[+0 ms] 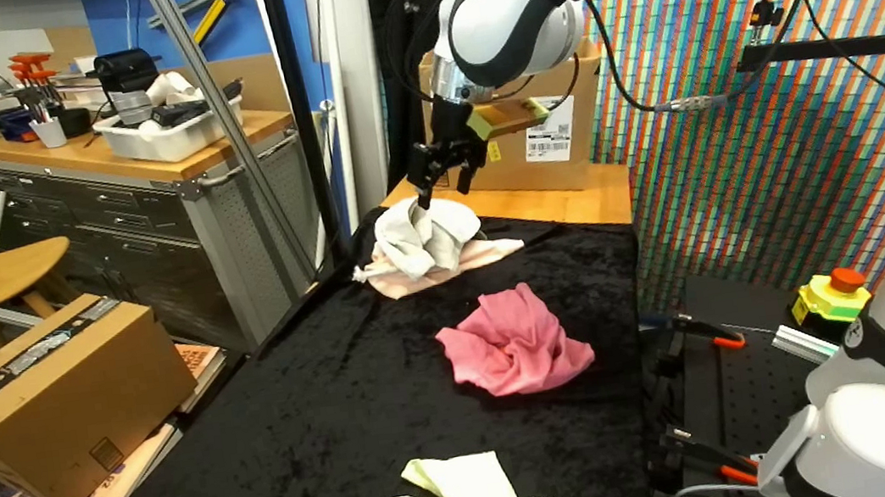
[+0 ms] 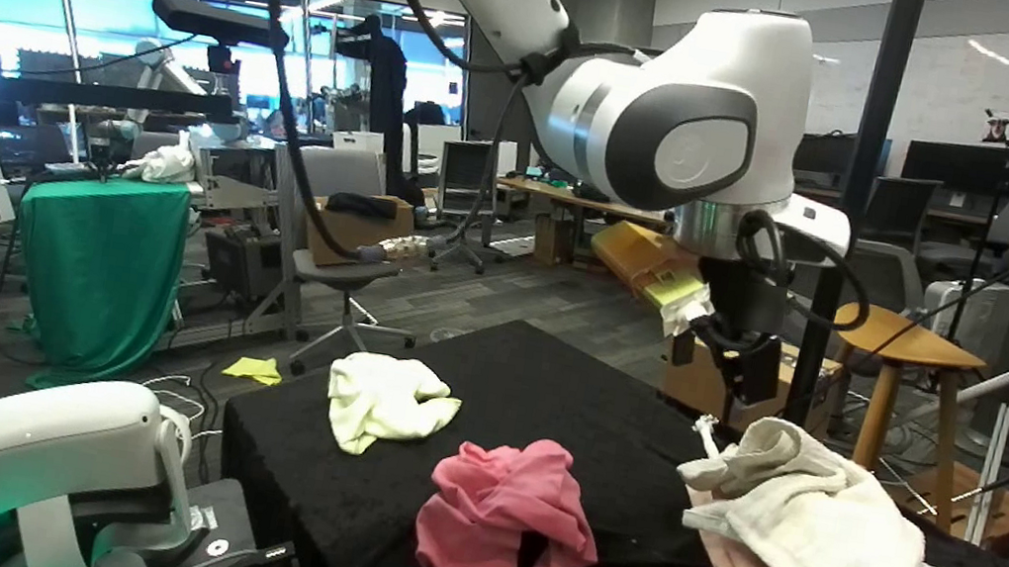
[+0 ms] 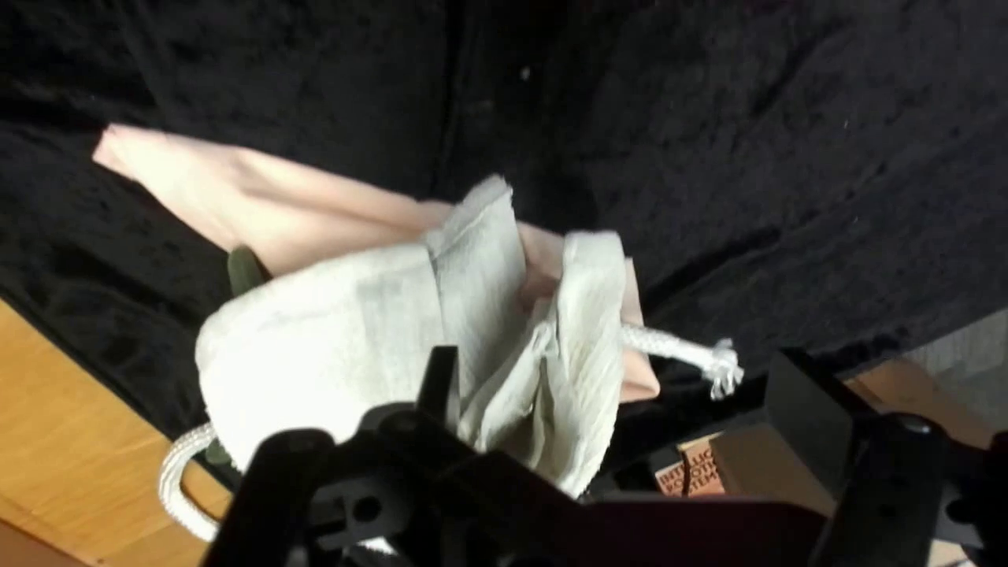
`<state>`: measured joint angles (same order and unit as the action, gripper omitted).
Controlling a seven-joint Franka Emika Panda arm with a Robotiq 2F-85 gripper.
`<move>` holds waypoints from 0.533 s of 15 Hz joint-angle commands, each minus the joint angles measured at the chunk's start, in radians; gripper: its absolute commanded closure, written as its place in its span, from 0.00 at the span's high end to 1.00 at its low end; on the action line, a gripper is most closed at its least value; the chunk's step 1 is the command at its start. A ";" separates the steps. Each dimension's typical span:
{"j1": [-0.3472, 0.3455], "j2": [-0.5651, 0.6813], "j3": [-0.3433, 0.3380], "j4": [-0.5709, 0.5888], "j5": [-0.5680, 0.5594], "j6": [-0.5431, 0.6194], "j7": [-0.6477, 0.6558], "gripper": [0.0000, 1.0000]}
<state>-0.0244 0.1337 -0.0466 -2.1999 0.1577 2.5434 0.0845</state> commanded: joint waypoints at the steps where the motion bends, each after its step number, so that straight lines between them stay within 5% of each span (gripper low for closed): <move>1: -0.020 -0.105 0.012 -0.129 0.050 -0.059 -0.106 1.00; 8: -0.011 -0.120 0.019 -0.294 0.142 -0.044 -0.310 1.00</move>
<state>-0.0315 0.0423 -0.0444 -2.4275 0.2258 2.4806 -0.1151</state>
